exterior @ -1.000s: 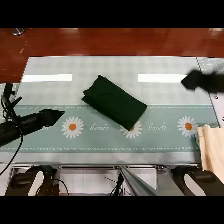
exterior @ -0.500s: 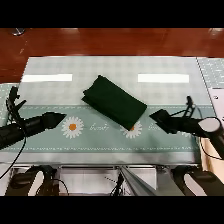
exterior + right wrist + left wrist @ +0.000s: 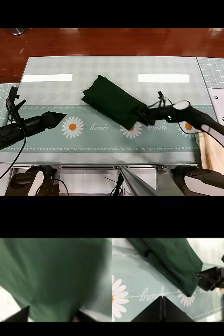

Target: Fold the shirts.

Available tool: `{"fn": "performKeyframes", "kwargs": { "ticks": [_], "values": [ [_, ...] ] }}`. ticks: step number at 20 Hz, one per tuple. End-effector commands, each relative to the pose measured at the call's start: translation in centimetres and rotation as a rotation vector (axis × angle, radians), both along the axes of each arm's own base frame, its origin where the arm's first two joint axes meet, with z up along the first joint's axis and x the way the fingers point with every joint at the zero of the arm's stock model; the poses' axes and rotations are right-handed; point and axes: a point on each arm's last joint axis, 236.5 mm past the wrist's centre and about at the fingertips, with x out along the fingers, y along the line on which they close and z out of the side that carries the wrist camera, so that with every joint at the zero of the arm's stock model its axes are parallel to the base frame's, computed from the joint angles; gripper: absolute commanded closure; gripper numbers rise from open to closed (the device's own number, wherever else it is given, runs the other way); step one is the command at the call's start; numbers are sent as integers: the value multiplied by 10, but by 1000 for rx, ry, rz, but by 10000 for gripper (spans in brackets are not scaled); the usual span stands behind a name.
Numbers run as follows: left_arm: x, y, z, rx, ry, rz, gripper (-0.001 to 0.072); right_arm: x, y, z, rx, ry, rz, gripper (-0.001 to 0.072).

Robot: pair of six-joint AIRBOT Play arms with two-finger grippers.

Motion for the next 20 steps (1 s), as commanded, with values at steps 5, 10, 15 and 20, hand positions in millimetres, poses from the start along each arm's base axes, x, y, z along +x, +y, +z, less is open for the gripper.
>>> {"fn": "performKeyframes", "kwargs": {
  "ticks": [5, 10, 15, 20],
  "values": [
    [0, 0, 0, -2, 1, 3, 684, 80, 38, 78, -17, -299, 261, 682],
    [0, 0, 0, -1, 1, 2, 684, 132, 12, 194, -242, -515, 381, 683],
    [1, 1, 0, 8, -10, -2, 684, 154, -54, 299, -309, -610, 254, 683],
    [1, 1, 0, 9, -10, -3, 684, 126, -161, 340, -380, -523, 103, 683]
  ]
}}
